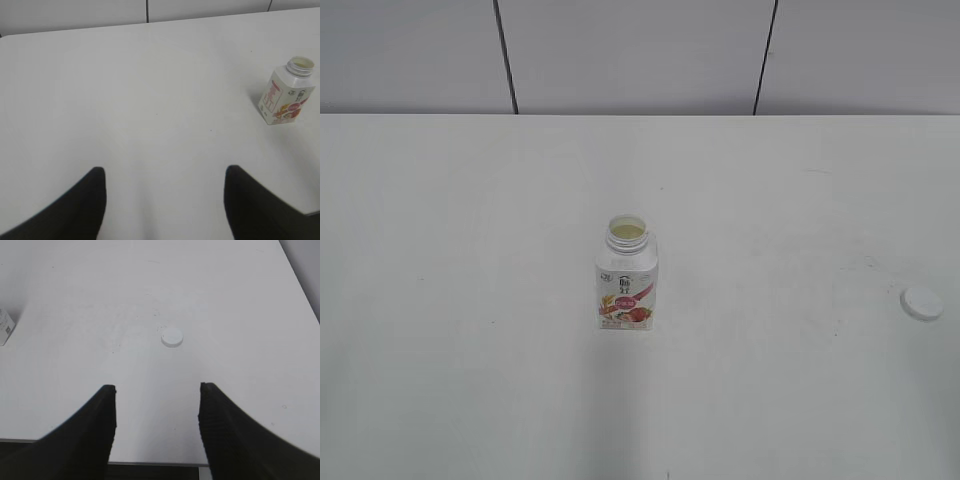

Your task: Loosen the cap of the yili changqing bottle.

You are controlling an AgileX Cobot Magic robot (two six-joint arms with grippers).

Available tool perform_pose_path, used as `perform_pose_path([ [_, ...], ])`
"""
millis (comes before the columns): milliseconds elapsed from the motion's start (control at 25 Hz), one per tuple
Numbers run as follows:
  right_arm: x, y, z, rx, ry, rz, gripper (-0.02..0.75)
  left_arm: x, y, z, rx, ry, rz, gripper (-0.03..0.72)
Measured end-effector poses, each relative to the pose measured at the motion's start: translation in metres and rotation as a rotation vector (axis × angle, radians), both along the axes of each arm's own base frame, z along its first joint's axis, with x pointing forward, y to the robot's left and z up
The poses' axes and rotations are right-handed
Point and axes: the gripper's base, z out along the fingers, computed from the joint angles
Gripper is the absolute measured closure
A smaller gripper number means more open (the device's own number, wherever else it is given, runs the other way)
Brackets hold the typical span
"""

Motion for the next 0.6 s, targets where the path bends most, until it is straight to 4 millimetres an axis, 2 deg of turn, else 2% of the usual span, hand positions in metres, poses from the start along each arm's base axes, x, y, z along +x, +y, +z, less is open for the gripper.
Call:
perform_pose_path([
  [600,0.0001,-0.0001,0.0000,-0.002,-0.001,0.000,0.311,-0.0011,-0.0021,-0.0001,-0.009,0.001,0.144,0.230],
])
